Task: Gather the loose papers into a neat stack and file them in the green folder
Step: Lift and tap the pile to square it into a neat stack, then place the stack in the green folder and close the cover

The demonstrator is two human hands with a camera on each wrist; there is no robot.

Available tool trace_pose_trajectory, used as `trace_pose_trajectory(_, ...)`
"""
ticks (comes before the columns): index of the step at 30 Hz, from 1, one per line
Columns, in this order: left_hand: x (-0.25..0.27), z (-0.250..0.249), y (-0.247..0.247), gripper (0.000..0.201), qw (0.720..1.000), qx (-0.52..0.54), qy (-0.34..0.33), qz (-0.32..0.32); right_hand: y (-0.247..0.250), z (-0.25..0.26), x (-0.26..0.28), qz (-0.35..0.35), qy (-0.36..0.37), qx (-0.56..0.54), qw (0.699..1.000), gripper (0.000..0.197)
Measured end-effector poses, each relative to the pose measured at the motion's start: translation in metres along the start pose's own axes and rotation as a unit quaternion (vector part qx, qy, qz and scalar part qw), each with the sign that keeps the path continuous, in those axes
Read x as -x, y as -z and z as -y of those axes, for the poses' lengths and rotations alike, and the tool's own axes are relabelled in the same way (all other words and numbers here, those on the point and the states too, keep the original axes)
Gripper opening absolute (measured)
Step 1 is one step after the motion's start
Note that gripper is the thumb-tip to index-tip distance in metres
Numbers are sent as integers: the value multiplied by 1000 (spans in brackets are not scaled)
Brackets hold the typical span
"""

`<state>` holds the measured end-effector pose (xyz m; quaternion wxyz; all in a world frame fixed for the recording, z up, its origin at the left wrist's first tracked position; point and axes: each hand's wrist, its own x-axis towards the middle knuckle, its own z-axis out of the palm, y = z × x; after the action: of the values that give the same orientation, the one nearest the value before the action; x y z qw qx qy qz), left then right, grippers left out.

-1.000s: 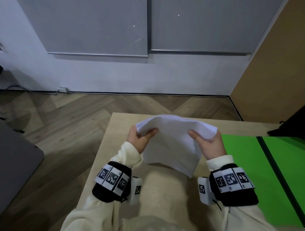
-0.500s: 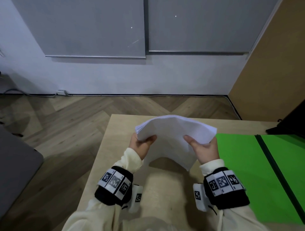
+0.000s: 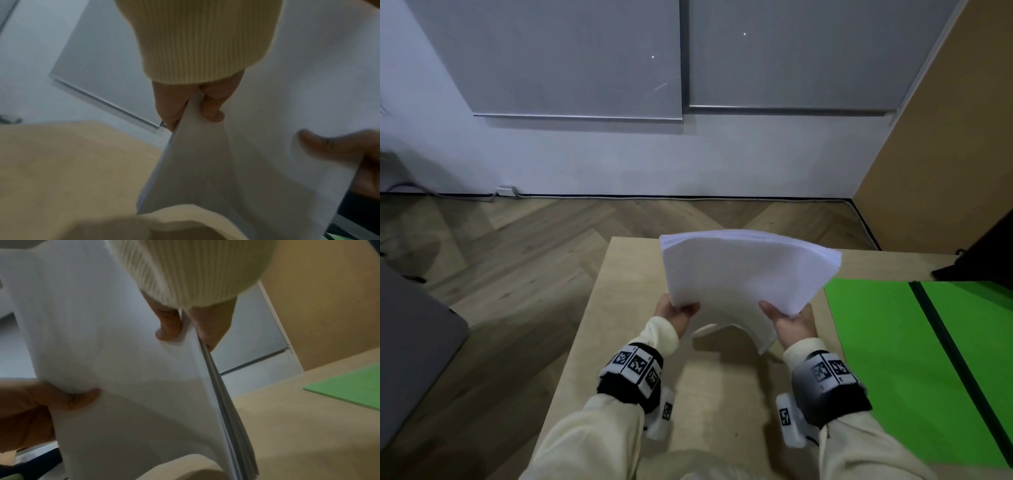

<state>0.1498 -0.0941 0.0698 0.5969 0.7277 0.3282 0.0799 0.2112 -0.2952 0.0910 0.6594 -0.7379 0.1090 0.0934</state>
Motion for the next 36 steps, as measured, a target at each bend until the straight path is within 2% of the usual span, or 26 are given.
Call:
trace_pose_trajectory(3, 1, 13, 2, 45, 994, -70, 76, 25, -4, -33, -1, 28, -39, 71, 996, 50)
trace_pose_trajectory(5, 1, 22, 2, 51, 989, -92, 109, 29, -6, -45, 1, 36, -57, 79, 995, 48)
trace_pose_trajectory(9, -1, 27, 5, 46, 986, -130, 98, 46, -5, -44, 2, 43, -57, 103, 992, 37)
trace_pose_trajectory(13, 5, 20, 14, 48, 975, -172, 76, 121, 4, -40, -5, 57, -49, 126, 989, 41)
trace_pose_trajectory(16, 8, 5, 27, 58, 973, -103, 48, 201, 15, -36, -6, 80, -48, 141, 986, 38)
trace_pose_trajectory(18, 10, -6, 32, 66, 977, -19, 43, 209, 21, -35, -5, 103, -64, 152, 981, 48)
trace_pose_trajectory(21, 13, -10, 29, 38, 986, 52, 36, 155, 25, -33, 3, 138, -87, 121, 979, 53)
trace_pose_trajectory(23, 14, -4, 23, 36, 986, 89, 46, 136, 26, -38, 6, 129, -106, 103, 981, 84)
trace_pose_trajectory(24, 15, 1, 19, 39, 984, 98, 49, 139, 27, -42, 7, 118, -111, 110, 981, 92)
trace_pose_trajectory(28, 21, 10, -7, 43, 983, 62, 73, 158, 43, -60, 12, 68, -134, 162, 975, 73)
trace_pose_trajectory(31, 23, 14, -33, 28, 978, -25, 84, 188, 65, -69, 7, 13, -136, 182, 974, 63)
trace_pose_trajectory(33, 26, 20, -51, 19, 970, -56, 125, 200, 83, -72, -3, -15, -130, 213, 968, 56)
trace_pose_trajectory(36, 34, 25, -76, 15, 959, -23, 213, 183, 121, -71, -21, -36, -121, 263, 956, 47)
